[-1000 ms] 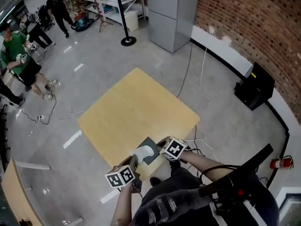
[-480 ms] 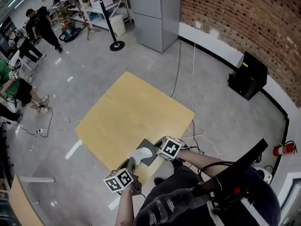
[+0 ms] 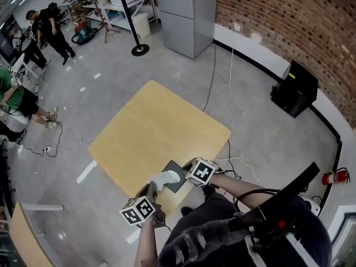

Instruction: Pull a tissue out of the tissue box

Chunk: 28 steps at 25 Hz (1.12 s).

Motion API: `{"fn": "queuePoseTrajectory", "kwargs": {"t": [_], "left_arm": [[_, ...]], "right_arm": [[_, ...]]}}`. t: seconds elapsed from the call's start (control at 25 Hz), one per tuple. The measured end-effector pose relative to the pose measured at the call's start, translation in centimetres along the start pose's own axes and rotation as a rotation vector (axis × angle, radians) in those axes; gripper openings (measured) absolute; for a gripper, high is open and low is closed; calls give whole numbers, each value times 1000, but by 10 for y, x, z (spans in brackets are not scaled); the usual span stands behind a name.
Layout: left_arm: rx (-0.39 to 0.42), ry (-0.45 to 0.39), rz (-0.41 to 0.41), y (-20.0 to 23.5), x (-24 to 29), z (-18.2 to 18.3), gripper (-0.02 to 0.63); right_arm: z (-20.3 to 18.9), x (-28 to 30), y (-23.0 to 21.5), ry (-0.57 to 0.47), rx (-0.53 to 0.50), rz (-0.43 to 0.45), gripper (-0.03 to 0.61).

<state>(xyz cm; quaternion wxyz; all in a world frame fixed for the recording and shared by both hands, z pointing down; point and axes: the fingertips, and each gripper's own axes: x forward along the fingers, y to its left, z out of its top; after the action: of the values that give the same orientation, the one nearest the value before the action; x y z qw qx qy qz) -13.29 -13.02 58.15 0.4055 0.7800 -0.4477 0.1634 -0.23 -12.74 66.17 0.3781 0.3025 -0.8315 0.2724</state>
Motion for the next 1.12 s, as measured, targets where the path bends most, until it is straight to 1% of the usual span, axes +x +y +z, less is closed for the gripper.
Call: {"fn": "queuePoseTrajectory", "kwargs": {"t": [0.24, 0.44, 0.6, 1.12], "left_arm": [[-2, -15, -12, -6, -1, 3, 5], [23, -18, -19, -16, 5, 5, 5], [15, -24, -2, -16, -6, 9, 5], [5, -43, -31, -26, -14, 10, 5]], "right_arm": [[-2, 2, -2, -6, 4, 5, 0], [-8, -2, -9, -13, 8, -1, 0], [-3, -4, -5, -13, 6, 10, 0], [-3, -5, -6, -16, 9, 4, -1]]}}
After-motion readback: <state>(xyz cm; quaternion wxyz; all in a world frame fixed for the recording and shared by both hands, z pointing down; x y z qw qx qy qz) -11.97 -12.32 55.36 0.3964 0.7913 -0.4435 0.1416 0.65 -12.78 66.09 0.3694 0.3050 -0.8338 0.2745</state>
